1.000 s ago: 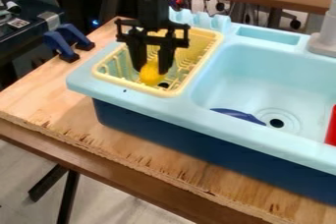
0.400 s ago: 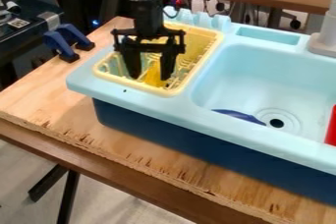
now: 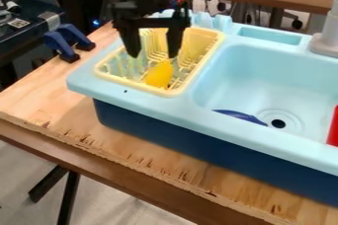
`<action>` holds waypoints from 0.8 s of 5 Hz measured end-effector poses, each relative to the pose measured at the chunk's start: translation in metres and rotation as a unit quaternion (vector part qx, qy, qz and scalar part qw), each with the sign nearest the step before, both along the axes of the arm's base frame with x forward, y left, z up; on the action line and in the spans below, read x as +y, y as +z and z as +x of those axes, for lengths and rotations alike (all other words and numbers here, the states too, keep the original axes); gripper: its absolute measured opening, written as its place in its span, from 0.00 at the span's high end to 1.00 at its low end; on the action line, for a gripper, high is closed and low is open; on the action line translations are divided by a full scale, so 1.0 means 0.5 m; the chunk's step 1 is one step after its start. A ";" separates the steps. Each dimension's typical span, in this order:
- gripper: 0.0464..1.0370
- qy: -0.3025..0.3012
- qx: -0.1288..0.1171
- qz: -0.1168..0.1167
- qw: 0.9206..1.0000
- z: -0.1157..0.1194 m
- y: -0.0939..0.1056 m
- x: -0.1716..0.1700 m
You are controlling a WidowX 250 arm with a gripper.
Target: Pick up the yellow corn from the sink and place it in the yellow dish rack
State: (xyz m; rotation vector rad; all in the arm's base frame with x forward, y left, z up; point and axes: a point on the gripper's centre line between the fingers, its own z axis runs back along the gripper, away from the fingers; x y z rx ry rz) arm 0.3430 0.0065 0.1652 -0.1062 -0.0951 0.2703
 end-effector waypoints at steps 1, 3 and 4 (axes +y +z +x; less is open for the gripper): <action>0.04 -0.006 -0.026 -0.012 1.000 -0.019 0.042 -0.032; 0.03 -0.126 -0.014 -0.055 0.990 0.031 0.028 -0.210; 0.03 -0.203 0.011 -0.016 0.979 0.071 -0.013 -0.314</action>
